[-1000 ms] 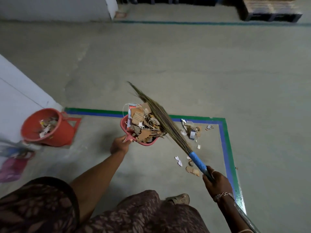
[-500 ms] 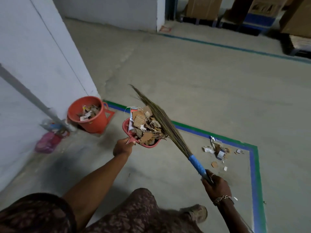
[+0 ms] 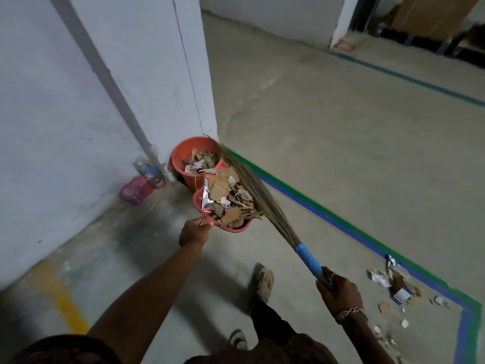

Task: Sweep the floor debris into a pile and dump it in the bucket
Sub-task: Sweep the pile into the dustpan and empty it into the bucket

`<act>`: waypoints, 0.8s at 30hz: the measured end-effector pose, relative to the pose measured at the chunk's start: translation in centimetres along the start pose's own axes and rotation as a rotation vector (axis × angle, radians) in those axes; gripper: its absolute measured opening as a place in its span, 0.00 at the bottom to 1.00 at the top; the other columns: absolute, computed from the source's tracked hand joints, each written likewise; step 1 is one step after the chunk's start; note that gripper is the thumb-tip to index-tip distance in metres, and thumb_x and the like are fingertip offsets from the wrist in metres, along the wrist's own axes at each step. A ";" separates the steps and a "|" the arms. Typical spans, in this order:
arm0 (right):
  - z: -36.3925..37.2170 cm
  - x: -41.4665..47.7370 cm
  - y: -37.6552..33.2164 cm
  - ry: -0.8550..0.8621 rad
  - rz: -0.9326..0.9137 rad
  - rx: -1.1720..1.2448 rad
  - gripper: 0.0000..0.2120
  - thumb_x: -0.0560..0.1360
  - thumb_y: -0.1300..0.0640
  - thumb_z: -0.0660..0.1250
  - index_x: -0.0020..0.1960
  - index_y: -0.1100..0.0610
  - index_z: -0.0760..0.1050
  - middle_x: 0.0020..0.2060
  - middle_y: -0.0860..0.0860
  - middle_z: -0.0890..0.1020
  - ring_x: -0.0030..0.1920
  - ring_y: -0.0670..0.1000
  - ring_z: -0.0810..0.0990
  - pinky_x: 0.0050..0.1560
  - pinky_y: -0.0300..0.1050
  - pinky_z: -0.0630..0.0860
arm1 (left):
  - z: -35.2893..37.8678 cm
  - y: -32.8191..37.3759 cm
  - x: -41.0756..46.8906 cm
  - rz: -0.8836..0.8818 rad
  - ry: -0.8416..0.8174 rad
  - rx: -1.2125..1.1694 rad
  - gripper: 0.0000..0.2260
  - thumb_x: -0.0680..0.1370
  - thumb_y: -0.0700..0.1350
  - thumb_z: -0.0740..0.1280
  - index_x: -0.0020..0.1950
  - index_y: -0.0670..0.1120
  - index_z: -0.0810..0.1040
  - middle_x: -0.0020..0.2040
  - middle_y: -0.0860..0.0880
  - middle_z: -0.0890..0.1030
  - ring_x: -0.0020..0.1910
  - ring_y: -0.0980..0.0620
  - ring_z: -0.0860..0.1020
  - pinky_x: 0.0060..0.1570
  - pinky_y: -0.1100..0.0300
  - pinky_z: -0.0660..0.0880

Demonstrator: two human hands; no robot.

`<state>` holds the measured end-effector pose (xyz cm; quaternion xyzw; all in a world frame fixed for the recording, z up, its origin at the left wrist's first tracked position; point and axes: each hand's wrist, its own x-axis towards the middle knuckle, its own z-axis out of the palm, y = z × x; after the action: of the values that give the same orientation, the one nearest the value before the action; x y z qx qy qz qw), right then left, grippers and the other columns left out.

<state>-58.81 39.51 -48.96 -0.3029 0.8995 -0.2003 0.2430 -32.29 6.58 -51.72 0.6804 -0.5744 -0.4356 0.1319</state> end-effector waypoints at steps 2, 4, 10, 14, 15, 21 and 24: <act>1.0 3.1 -1.9 -0.023 -0.034 0.001 0.23 0.72 0.51 0.74 0.66 0.49 0.78 0.45 0.52 0.86 0.45 0.54 0.84 0.41 0.40 0.71 | -1.0 0.3 2.6 -0.005 0.017 0.001 0.26 0.64 0.62 0.72 0.59 0.54 0.84 0.46 0.47 0.87 0.48 0.45 0.84 0.43 0.55 0.76; 1.8 6.5 -3.5 -0.034 -0.055 0.012 0.23 0.72 0.52 0.75 0.66 0.50 0.79 0.46 0.53 0.87 0.47 0.57 0.84 0.43 0.41 0.71 | -1.7 0.2 5.5 -0.026 0.053 0.012 0.28 0.61 0.65 0.70 0.59 0.57 0.84 0.45 0.49 0.87 0.47 0.48 0.85 0.43 0.56 0.78; 3.0 15.3 -9.0 -0.127 -0.142 0.006 0.23 0.72 0.50 0.75 0.66 0.50 0.79 0.43 0.53 0.86 0.45 0.57 0.84 0.42 0.41 0.70 | -4.0 2.1 11.1 -0.201 0.178 0.061 0.30 0.60 0.69 0.67 0.56 0.54 0.85 0.47 0.48 0.86 0.46 0.45 0.84 0.47 0.51 0.81; 3.4 21.0 -13.0 -0.177 -0.183 -0.007 0.22 0.72 0.50 0.74 0.66 0.48 0.79 0.44 0.53 0.86 0.46 0.57 0.83 0.42 0.41 0.70 | -5.7 5.3 13.6 -0.230 0.252 0.093 0.25 0.68 0.65 0.72 0.59 0.53 0.84 0.53 0.46 0.86 0.52 0.43 0.83 0.50 0.53 0.79; 3.2 21.9 -13.9 -0.184 -0.188 -0.018 0.21 0.72 0.50 0.74 0.65 0.47 0.79 0.42 0.52 0.85 0.45 0.56 0.83 0.41 0.41 0.70 | -6.1 5.8 14.0 -0.242 0.268 0.098 0.24 0.69 0.64 0.73 0.60 0.52 0.84 0.55 0.46 0.85 0.54 0.42 0.83 0.50 0.54 0.78; 3.0 27.0 -19.6 -0.191 -0.249 -0.041 0.18 0.72 0.51 0.73 0.62 0.45 0.80 0.34 0.46 0.78 0.40 0.55 0.81 0.39 0.42 0.70 | -7.9 4.6 22.1 -0.324 0.310 0.071 0.38 0.59 0.72 0.69 0.63 0.53 0.81 0.55 0.48 0.85 0.52 0.44 0.83 0.51 0.49 0.81; 3.9 29.0 -21.9 -0.189 -0.244 -0.061 0.19 0.72 0.50 0.73 0.63 0.45 0.79 0.34 0.46 0.78 0.37 0.53 0.78 0.39 0.42 0.71 | -8.8 5.6 24.6 -0.330 0.293 0.092 0.32 0.64 0.68 0.73 0.62 0.51 0.82 0.56 0.48 0.84 0.54 0.44 0.83 0.52 0.50 0.80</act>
<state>-67.07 3.90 -50.10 -0.4346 0.8347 -0.1717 0.2913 -30.44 -20.03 -53.66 0.8264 -0.4493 -0.3212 0.1096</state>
